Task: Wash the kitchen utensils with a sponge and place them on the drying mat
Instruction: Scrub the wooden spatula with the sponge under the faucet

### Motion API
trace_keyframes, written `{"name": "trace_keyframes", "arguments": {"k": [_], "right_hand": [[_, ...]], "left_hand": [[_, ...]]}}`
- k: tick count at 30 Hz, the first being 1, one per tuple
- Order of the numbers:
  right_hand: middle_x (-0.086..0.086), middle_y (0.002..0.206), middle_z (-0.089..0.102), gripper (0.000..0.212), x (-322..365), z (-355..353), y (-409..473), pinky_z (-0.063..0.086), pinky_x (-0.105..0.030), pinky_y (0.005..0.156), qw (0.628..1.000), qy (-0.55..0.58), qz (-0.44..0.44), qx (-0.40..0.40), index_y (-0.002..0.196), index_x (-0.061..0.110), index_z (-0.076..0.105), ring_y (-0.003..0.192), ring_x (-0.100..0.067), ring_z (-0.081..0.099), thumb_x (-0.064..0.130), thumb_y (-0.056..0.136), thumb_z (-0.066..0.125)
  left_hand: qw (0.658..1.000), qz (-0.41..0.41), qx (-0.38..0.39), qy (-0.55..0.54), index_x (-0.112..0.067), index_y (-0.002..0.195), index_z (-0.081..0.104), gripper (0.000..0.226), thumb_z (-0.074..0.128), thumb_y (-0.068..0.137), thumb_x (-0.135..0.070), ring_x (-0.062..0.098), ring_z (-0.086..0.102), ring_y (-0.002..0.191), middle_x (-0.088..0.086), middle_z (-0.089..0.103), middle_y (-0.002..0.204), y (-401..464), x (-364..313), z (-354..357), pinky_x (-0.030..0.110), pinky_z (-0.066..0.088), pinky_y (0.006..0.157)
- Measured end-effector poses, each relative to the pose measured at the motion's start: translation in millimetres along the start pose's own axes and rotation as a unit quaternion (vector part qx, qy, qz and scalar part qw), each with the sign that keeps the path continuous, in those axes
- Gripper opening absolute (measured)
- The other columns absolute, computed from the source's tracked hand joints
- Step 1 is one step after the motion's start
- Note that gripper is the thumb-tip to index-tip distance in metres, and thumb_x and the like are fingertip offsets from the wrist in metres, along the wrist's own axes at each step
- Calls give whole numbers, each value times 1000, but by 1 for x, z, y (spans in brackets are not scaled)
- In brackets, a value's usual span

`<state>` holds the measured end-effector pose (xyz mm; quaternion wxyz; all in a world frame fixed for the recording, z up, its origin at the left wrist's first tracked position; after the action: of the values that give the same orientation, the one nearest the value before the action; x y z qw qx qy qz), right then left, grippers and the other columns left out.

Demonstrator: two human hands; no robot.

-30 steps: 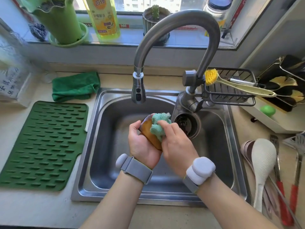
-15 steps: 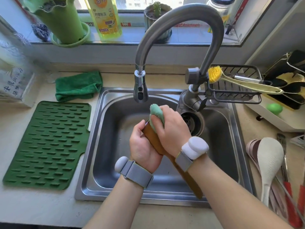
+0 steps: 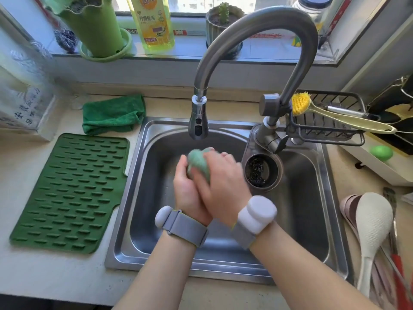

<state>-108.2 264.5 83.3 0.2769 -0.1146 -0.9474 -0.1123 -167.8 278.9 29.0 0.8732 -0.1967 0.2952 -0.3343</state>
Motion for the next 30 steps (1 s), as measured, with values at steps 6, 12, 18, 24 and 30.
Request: {"name": "trace_keyframes", "arguments": {"k": [6, 12, 18, 24, 30], "right_hand": [[-1, 80, 61, 38, -38, 3, -41, 36, -40, 68, 998, -41, 51, 14, 92, 19, 53, 76, -30, 51, 50, 89, 31], [2, 87, 59, 30, 20, 10, 9, 35, -41, 74, 999, 47, 5, 12, 96, 21, 52, 85, -27, 48, 45, 88, 36], [-1, 76, 62, 35, -17, 8, -24, 35, -39, 66, 996, -84, 32, -20, 88, 17, 55, 74, -30, 52, 46, 87, 35], [-3, 93, 63, 33, 3, 28, -20, 30, -39, 72, 996, -3, 60, 66, 95, 18, 54, 89, -31, 50, 44, 86, 36], [-9, 85, 63, 35, -71, -1, -40, 32, -40, 71, 985, -61, 159, 22, 96, 16, 55, 86, -36, 54, 46, 91, 37]], "left_hand": [[998, 49, 11, -36, -15, 91, 63, 40, 40, 94, -48, 38, 60, 98, 14, 66, 107, 2, -21, 0, 49, 45, 93], [995, 3, 75, -62, -17, 103, 63, 41, 37, 92, -47, 29, 47, 119, 7, 61, 112, -6, -3, 6, 48, 19, 116], [995, 62, -9, -76, -17, 87, 62, 40, 38, 96, -48, 32, 64, 99, 9, 68, 107, -5, -28, -10, 46, 47, 95], [991, 104, -28, -77, -19, 83, 57, 32, 39, 96, -42, 32, 63, 95, 5, 67, 93, 0, -34, -20, 47, 48, 92], [988, 134, 6, -74, -20, 85, 58, 30, 38, 94, -41, 25, 62, 86, 0, 61, 84, -5, -52, -23, 54, 44, 97]]}}
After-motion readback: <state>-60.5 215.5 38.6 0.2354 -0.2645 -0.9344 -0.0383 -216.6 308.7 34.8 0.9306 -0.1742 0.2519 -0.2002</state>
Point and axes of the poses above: each hand's wrist, its own y-axis towards the middle knuckle, its own z-axis out of the palm, x = y × z, the point moved 5 cm from there along y, towards the middle knuckle
